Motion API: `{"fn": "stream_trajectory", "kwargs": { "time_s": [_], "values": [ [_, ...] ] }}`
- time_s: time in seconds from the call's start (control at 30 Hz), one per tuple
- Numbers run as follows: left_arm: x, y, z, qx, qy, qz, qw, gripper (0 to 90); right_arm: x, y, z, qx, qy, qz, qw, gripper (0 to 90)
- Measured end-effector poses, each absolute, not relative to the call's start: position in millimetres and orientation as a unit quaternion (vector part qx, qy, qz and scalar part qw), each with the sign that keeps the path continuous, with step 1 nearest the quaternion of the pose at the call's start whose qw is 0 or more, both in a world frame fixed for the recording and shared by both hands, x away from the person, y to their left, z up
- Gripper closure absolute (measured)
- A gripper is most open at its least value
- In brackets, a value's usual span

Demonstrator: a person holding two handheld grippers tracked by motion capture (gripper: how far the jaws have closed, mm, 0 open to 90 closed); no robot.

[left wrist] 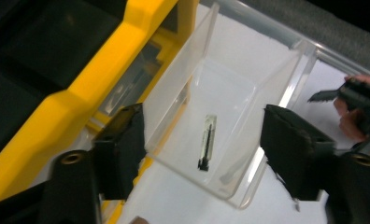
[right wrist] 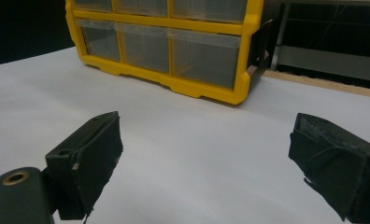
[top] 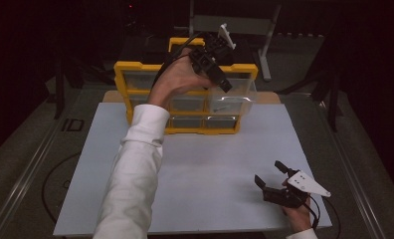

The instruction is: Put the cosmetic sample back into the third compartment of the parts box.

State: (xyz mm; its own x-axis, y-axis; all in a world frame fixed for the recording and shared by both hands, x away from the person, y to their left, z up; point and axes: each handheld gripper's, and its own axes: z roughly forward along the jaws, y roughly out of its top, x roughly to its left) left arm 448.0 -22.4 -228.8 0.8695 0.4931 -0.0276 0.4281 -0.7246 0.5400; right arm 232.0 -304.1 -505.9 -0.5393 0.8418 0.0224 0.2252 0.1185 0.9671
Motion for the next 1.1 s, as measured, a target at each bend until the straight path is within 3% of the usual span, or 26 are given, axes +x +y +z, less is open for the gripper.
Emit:
{"fn": "stream_trajectory", "kwargs": {
  "time_s": [0.03, 0.07, 0.17, 0.27, 0.63, 1.1],
  "values": [
    [446.6, -21.8, -229.6, 0.925, 0.253, 0.080, 0.271, 30.1, 232.0, -304.2, -505.8, 0.387, 0.691, 0.540, 0.285, 9.3],
    [445.8, -20.5, -229.7, 0.924, 0.254, 0.084, 0.272, 22.1, 232.0, -304.3, -505.7, 0.386, 0.691, 0.541, 0.286, 9.3],
    [444.5, -16.4, -228.9, 0.919, 0.261, 0.093, 0.280, 14.3, 231.9, -304.2, -505.6, 0.387, 0.690, 0.541, 0.285, 9.3],
    [443.9, -12.0, -229.8, 0.918, 0.265, 0.095, 0.278, 10.0, 231.8, -304.0, -505.6, 0.386, 0.691, 0.541, 0.285, 9.3],
    [441.3, 4.7, -232.8, 0.915, 0.277, 0.112, 0.271, 1.8, 231.8, -303.8, -505.8, 0.387, 0.690, 0.541, 0.285, 9.3],
    [433.3, 20.9, -231.8, 0.913, 0.275, 0.126, 0.273, 1.2, 231.7, -303.8, -505.7, 0.387, 0.691, 0.540, 0.285, 9.3]
  ]
}}
